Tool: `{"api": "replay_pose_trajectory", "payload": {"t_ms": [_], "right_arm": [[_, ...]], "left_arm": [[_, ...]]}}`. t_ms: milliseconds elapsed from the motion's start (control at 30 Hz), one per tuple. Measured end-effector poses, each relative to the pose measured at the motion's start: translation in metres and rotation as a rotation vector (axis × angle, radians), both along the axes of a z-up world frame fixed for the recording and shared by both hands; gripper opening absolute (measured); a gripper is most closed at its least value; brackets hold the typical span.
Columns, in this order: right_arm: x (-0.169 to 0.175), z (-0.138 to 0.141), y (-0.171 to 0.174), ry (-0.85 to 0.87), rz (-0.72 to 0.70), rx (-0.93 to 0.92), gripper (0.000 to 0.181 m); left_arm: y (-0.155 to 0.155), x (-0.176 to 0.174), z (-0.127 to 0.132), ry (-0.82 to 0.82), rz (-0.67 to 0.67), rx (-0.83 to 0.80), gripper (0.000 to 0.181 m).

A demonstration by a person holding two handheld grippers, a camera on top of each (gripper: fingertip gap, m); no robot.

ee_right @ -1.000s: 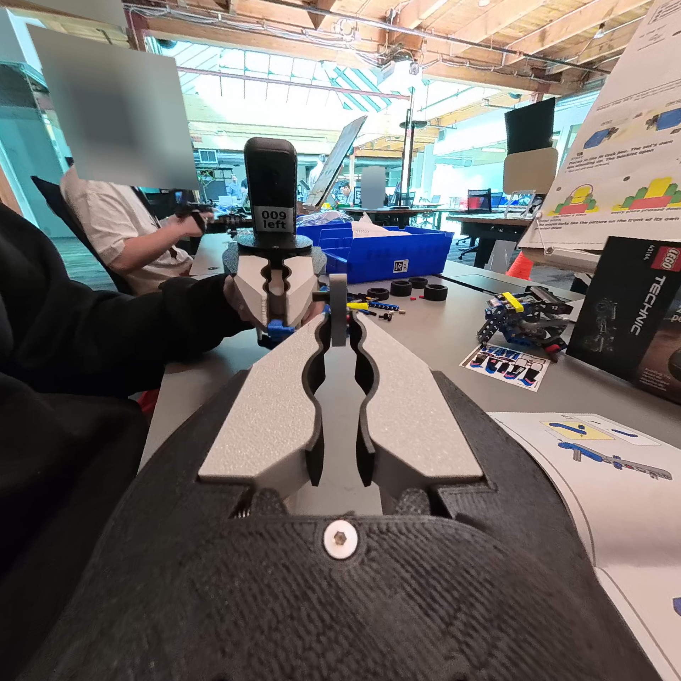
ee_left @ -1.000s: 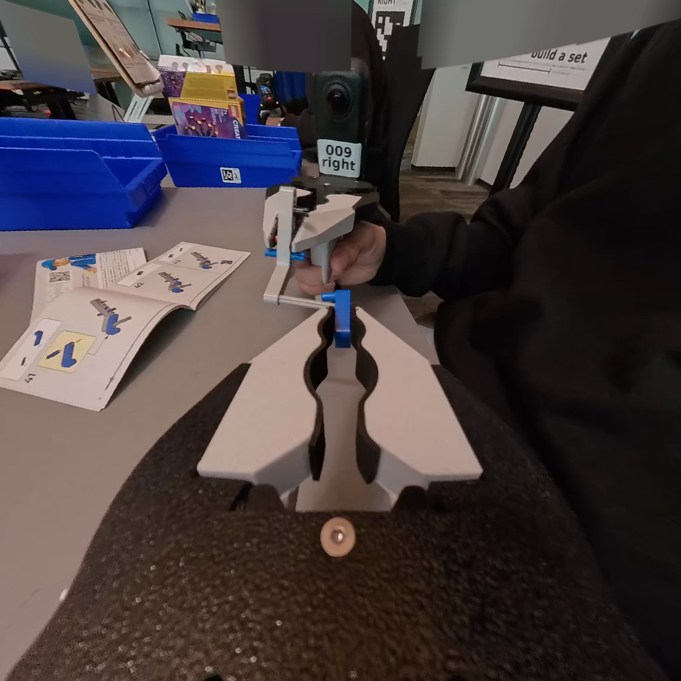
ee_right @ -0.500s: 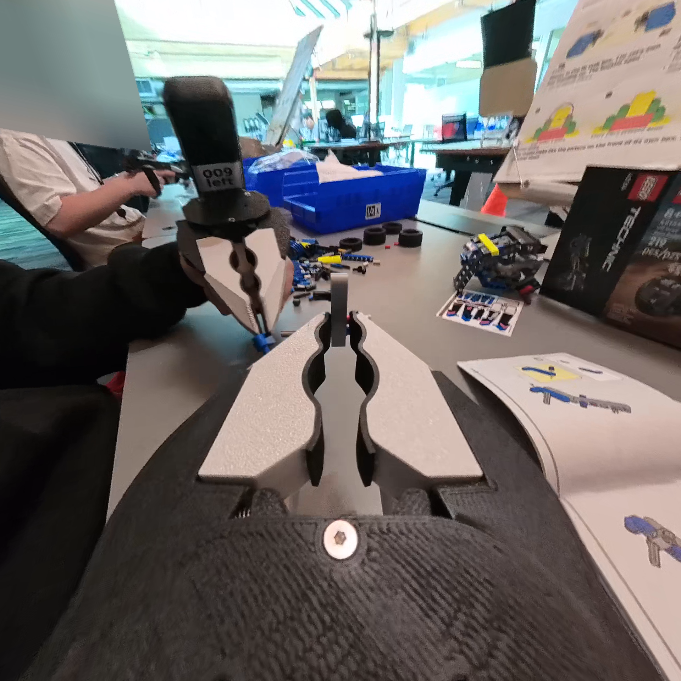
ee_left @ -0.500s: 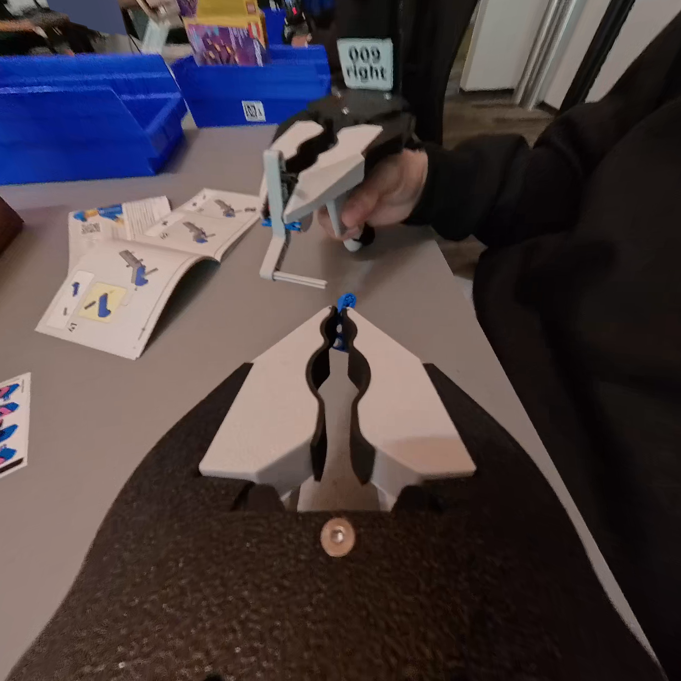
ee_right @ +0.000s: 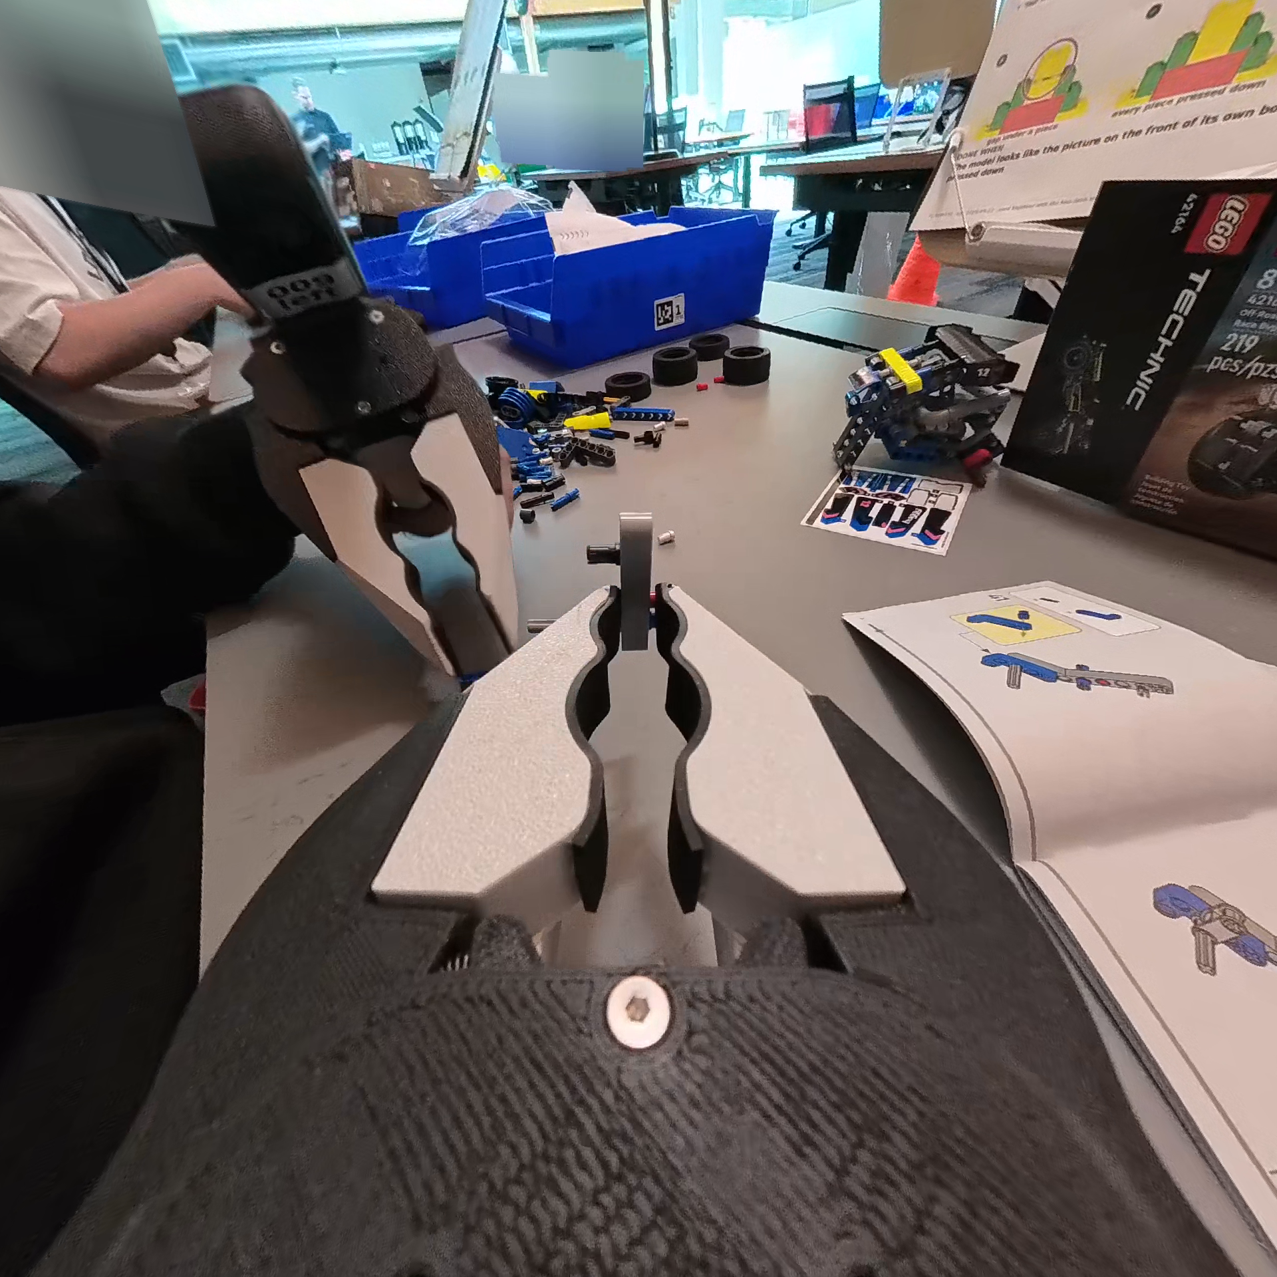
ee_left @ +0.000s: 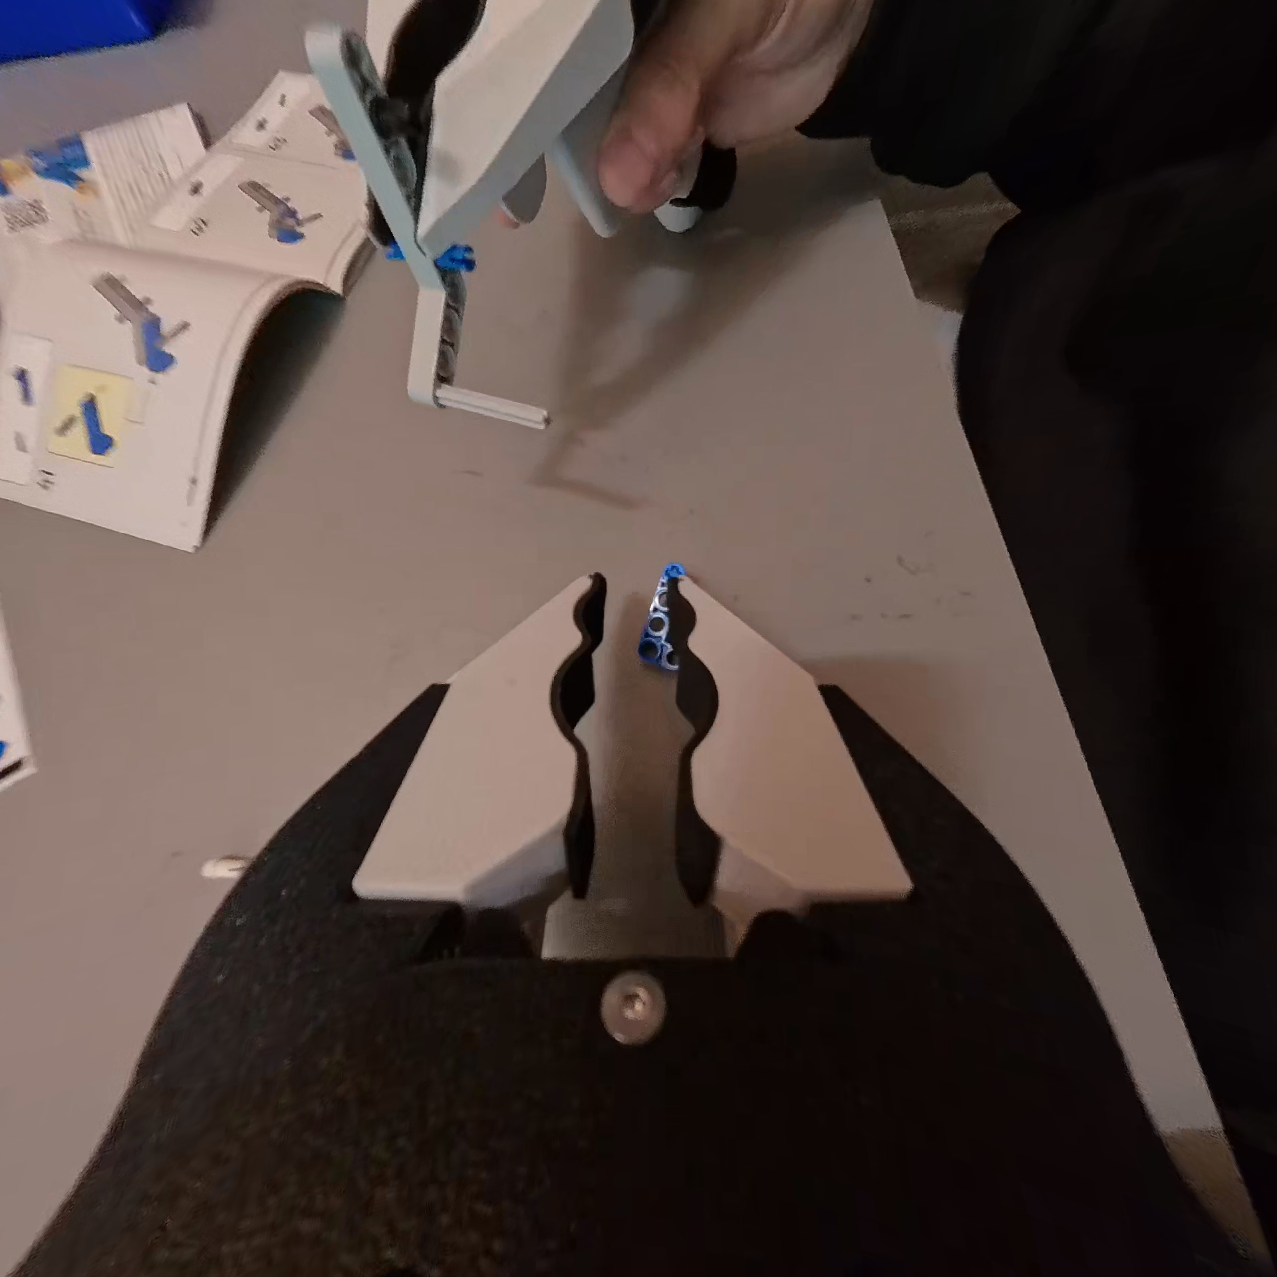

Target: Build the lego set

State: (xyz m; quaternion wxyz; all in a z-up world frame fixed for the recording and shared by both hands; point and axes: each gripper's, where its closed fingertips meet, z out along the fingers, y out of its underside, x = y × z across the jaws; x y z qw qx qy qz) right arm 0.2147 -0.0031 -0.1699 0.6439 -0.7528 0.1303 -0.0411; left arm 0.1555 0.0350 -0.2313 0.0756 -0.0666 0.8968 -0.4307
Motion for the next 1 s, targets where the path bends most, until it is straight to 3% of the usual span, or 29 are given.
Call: {"api": "replay_pose_trajectory", "payload": {"t_ms": [33,267,467,733,867,1000], "right_arm": [[0.0,0.0,0.0,-0.001,0.0,0.001,0.008],[-0.001,-0.001,0.001,0.001,0.005,-0.008,0.008],[0.007,-0.005,-0.002,0.072,-0.046,-0.011,0.008],[0.017,0.004,-0.008,0.254,-0.087,0.15,0.008],[0.018,0.01,-0.008,0.28,-0.088,0.213,0.008],[0.016,0.011,-0.008,0.302,-0.075,0.238,0.008]], "left_arm": [[0.001,0.0,0.003,-0.027,0.002,0.01,0.018],[0.002,-0.006,-0.011,-0.05,-0.013,0.148,0.02],[0.003,0.002,-0.02,-0.168,0.002,0.254,0.005],[-0.015,0.026,0.054,-0.739,0.169,0.054,0.005],[-0.017,0.029,0.071,-0.871,0.229,0.031,0.004],[-0.015,0.031,0.073,-0.944,0.248,0.077,0.004]]}}
